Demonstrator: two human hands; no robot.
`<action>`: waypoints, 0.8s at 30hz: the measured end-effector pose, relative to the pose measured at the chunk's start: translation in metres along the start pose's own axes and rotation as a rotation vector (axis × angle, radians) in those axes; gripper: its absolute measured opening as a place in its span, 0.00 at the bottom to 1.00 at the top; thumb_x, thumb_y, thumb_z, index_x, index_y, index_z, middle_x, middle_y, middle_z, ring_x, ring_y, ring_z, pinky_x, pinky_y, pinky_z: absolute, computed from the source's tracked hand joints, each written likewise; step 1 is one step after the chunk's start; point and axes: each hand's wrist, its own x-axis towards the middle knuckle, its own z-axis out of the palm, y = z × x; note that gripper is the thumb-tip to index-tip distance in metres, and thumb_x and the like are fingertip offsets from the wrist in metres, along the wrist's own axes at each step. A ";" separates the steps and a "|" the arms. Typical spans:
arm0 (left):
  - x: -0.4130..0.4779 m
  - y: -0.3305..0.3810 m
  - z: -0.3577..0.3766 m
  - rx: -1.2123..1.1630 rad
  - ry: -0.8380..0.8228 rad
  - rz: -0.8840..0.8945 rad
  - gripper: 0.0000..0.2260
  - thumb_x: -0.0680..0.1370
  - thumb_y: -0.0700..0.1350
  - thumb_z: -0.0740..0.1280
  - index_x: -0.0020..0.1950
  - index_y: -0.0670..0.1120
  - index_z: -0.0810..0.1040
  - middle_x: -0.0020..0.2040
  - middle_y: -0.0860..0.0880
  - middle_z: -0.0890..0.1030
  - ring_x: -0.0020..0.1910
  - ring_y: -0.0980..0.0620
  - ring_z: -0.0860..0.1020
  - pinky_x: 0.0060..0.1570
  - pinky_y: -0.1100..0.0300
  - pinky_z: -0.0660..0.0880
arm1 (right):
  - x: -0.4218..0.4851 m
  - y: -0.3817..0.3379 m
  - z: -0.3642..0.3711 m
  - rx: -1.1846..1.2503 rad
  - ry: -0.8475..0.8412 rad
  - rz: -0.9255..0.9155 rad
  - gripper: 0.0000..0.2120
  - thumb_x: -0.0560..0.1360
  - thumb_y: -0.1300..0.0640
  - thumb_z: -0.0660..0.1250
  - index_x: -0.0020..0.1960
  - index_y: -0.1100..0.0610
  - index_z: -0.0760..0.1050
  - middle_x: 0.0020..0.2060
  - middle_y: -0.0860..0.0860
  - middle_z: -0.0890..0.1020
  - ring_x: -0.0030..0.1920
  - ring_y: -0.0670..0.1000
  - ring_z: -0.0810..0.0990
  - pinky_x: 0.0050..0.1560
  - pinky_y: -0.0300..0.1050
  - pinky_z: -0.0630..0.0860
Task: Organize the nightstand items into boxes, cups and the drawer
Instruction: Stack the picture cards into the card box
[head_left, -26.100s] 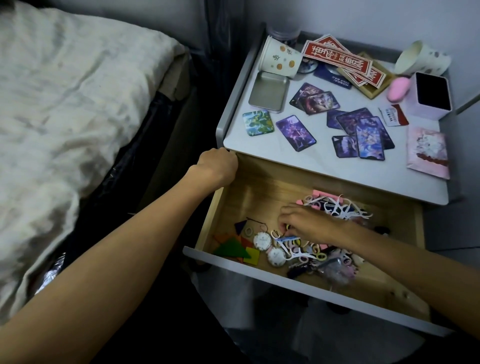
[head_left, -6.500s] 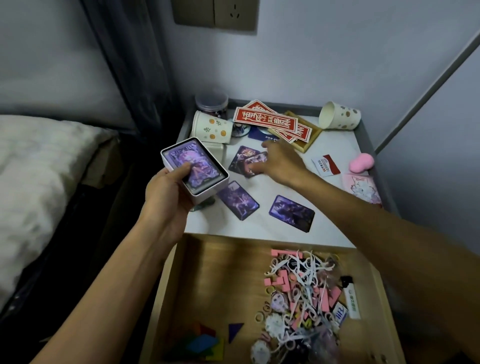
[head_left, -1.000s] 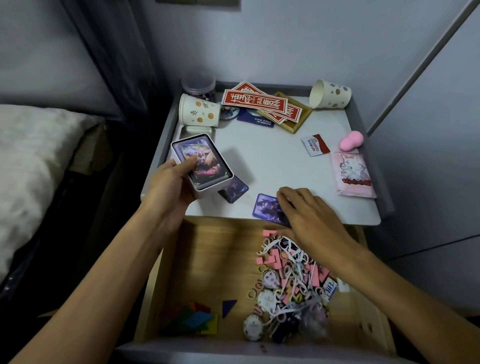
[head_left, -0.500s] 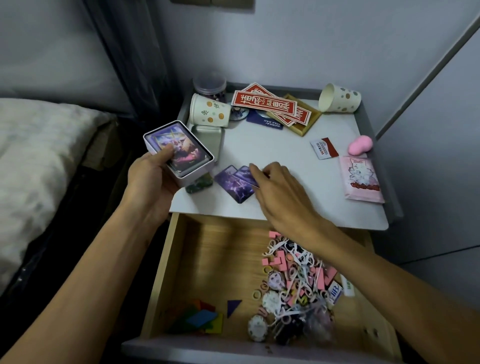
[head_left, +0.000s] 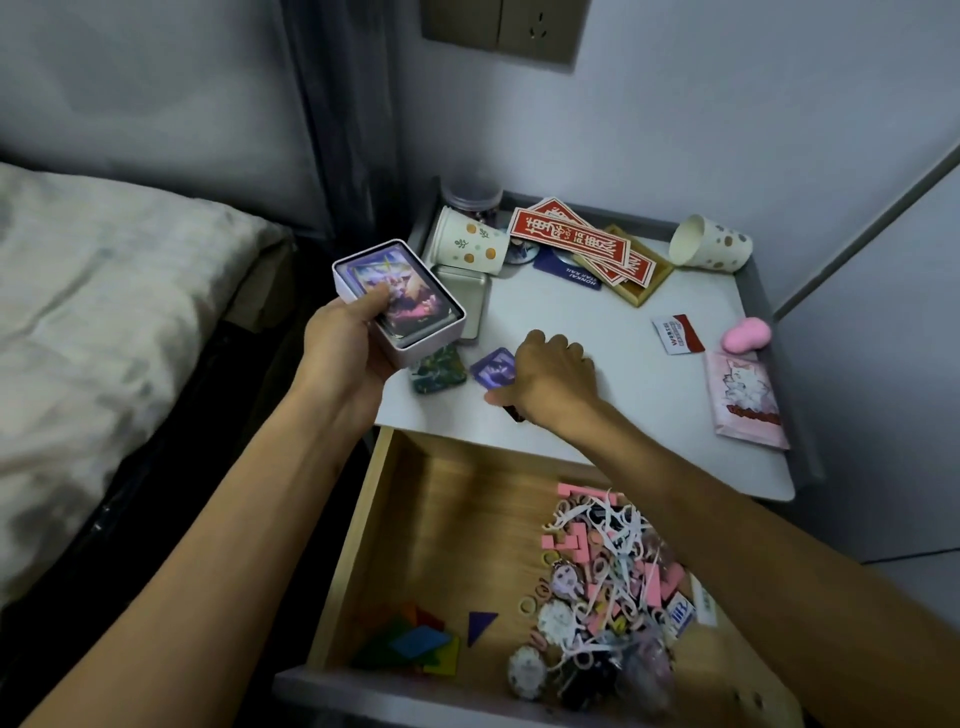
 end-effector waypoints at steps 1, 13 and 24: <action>-0.001 0.000 0.000 0.003 0.000 0.000 0.15 0.81 0.40 0.63 0.67 0.38 0.74 0.56 0.40 0.84 0.54 0.42 0.84 0.58 0.41 0.79 | 0.002 -0.002 -0.002 0.005 -0.017 0.014 0.37 0.70 0.40 0.74 0.69 0.60 0.65 0.67 0.61 0.71 0.67 0.61 0.68 0.64 0.52 0.67; -0.010 -0.004 0.003 0.095 0.001 -0.003 0.13 0.82 0.40 0.63 0.65 0.40 0.75 0.53 0.42 0.85 0.49 0.46 0.85 0.49 0.49 0.82 | -0.001 0.020 -0.011 0.199 -0.004 -0.002 0.27 0.72 0.49 0.75 0.62 0.59 0.66 0.52 0.55 0.77 0.52 0.59 0.78 0.45 0.46 0.71; -0.033 -0.067 0.038 0.258 -0.196 -0.105 0.12 0.81 0.40 0.65 0.65 0.41 0.75 0.53 0.43 0.85 0.49 0.45 0.85 0.57 0.43 0.78 | -0.059 0.096 -0.045 1.205 0.092 -0.003 0.04 0.78 0.55 0.67 0.50 0.52 0.81 0.43 0.49 0.87 0.48 0.51 0.85 0.54 0.49 0.79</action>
